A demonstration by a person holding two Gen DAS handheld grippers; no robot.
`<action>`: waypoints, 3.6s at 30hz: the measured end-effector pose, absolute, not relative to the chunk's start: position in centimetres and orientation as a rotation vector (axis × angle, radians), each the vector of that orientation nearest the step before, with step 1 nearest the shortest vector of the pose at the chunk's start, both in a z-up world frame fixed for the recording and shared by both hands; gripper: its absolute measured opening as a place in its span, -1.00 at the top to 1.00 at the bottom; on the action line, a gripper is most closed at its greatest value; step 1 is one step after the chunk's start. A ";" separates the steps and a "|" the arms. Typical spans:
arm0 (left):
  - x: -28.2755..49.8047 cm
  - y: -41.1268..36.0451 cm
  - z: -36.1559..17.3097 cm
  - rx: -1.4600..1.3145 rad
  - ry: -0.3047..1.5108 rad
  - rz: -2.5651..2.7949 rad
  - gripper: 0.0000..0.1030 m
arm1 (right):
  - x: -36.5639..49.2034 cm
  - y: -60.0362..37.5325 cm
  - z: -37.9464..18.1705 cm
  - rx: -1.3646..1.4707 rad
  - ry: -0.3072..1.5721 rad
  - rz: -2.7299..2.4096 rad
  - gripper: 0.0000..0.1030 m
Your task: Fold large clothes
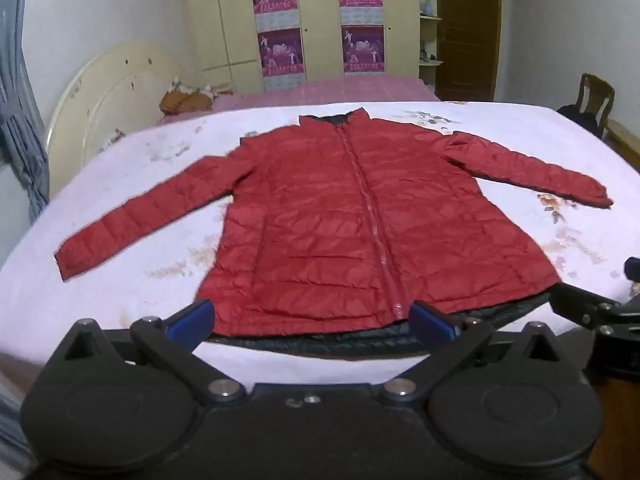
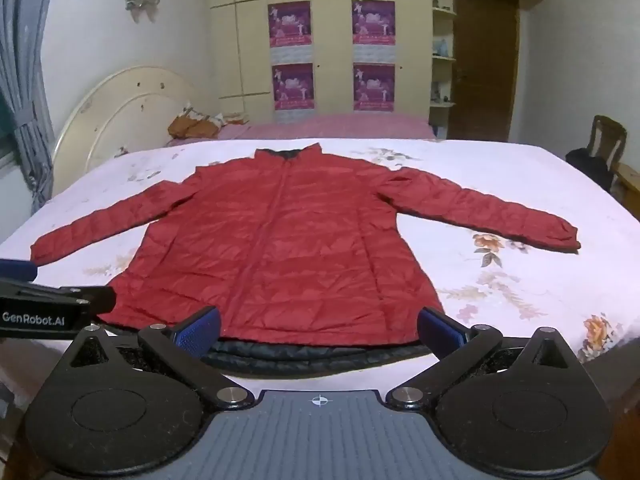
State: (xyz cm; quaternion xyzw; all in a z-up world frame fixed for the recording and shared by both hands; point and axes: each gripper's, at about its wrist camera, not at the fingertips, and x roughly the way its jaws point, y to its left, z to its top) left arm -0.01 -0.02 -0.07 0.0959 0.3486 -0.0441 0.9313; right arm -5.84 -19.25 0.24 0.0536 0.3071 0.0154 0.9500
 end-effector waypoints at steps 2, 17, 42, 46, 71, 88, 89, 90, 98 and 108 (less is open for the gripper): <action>-0.2 -0.4 -0.2 0.193 0.720 -0.099 -1.00 | -5.9 -19.2 0.2 0.104 0.626 0.042 -1.00; -0.3 -0.4 0.3 0.127 0.769 -0.115 -1.00 | -6.1 -20.0 0.7 0.093 0.628 -0.005 -1.00; -0.9 -0.6 0.8 0.117 0.763 -0.095 -0.99 | -6.1 -20.4 1.0 0.092 0.615 0.000 -1.00; -0.9 -0.7 0.8 0.116 0.764 -0.094 -0.99 | -6.1 -20.6 1.0 0.097 0.618 -0.003 -1.00; -0.6 -0.1 0.6 0.107 0.769 -0.083 -0.99 | -5.9 -20.6 1.0 0.088 0.617 -0.004 -1.00; 0.2 0.5 0.4 0.093 0.776 -0.076 -0.99 | -5.7 -20.7 0.8 0.088 0.620 -0.004 -1.00; 0.3 0.5 0.3 0.094 0.777 -0.075 -0.99 | -5.6 -20.7 0.7 0.089 0.622 -0.007 -1.00; 0.3 0.5 0.3 0.095 0.777 -0.075 -0.99 | -5.5 -20.9 0.7 0.091 0.622 -0.009 -1.00; 1.6 0.8 0.2 0.093 0.784 -0.074 -0.99 | -4.2 -21.1 0.3 0.103 0.634 -0.032 -1.00; 5.0 1.3 -0.5 0.090 0.806 -0.072 -0.99 | -1.7 -21.9 -0.4 0.123 0.650 -0.084 -1.00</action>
